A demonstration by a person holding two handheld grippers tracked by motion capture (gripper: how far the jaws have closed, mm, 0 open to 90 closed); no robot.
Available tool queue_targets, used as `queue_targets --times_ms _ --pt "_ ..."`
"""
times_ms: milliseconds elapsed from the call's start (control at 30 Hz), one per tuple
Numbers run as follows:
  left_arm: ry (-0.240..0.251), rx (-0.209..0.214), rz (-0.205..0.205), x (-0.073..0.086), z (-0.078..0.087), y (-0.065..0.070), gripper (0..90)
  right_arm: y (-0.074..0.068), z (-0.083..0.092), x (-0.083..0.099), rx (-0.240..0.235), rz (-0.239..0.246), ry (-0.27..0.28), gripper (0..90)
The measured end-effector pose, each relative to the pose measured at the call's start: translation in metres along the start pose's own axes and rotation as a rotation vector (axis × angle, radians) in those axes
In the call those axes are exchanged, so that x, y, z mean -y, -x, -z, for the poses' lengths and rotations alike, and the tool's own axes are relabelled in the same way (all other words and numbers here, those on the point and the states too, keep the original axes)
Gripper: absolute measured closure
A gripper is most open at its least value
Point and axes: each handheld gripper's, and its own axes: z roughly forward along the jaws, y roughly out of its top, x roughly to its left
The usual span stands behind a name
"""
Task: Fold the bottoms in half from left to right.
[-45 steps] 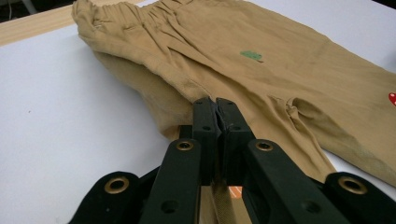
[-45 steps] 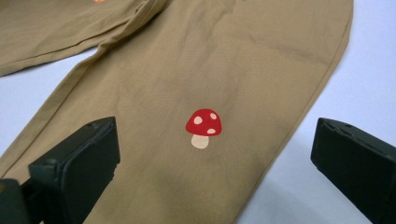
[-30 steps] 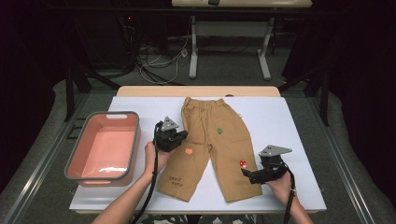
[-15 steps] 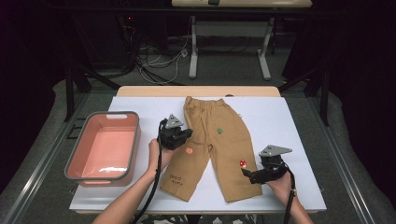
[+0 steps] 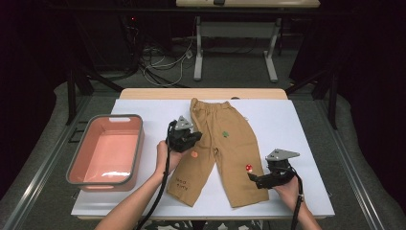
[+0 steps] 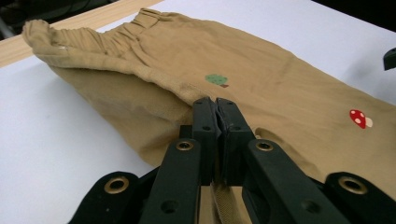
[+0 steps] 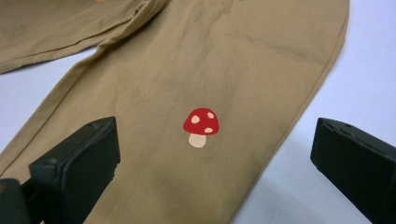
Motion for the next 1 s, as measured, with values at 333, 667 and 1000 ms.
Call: queue_targets --times_ms 333,667,1000 --pt "-0.001 0.028 -0.019 -0.008 -0.005 0.009 87.1 0.0 0.0 0.0 0.0 -0.001 0.0 1.0" --pt "-0.015 0.054 -0.059 -0.016 -0.012 0.02 87.0 0.0 0.001 0.0 0.003 0.001 -0.001 1.0" --pt "-0.028 0.071 -0.078 -0.019 -0.024 0.029 86.9 0.001 0.001 0.0 0.007 0.001 -0.004 1.1"
